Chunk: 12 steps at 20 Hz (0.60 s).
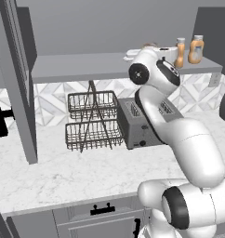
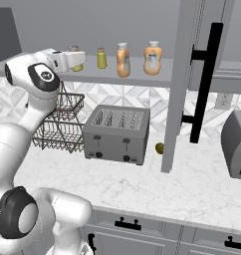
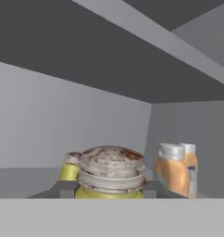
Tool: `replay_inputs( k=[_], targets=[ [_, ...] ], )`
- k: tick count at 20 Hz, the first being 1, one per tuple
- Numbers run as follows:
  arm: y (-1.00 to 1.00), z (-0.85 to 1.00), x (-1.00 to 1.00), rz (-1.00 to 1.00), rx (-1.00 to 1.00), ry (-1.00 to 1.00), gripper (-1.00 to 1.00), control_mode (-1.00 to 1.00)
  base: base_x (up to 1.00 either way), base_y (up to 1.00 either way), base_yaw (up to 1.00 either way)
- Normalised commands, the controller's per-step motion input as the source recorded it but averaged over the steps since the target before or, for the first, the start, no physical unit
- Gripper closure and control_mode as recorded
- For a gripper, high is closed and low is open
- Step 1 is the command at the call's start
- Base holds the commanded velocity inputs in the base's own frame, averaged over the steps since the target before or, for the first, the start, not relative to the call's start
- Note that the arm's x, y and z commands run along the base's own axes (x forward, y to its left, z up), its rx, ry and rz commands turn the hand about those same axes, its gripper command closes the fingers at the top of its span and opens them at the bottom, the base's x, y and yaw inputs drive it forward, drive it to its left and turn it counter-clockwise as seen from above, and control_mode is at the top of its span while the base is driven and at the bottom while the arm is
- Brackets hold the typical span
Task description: Put the shaker and condiment bottle from the counter next to their counterparts in the cabinet.
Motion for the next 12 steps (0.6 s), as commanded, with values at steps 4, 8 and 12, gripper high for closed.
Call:
replay_inputs(
  k=[4,8,12],
  targets=[
    [0.0,0.0,0.49,0.0,0.0,0.0,1.0,-1.0,0.0,0.0,0.0],
    [0.0,-0.21,0.25,0.0,0.12,0.02,1.0,-1.0,0.0,0.0,0.0],
    [0.0,-0.18,0.19,0.0,0.06,0.02,1.0,-1.0,0.0,0.0,0.0]
  ],
)
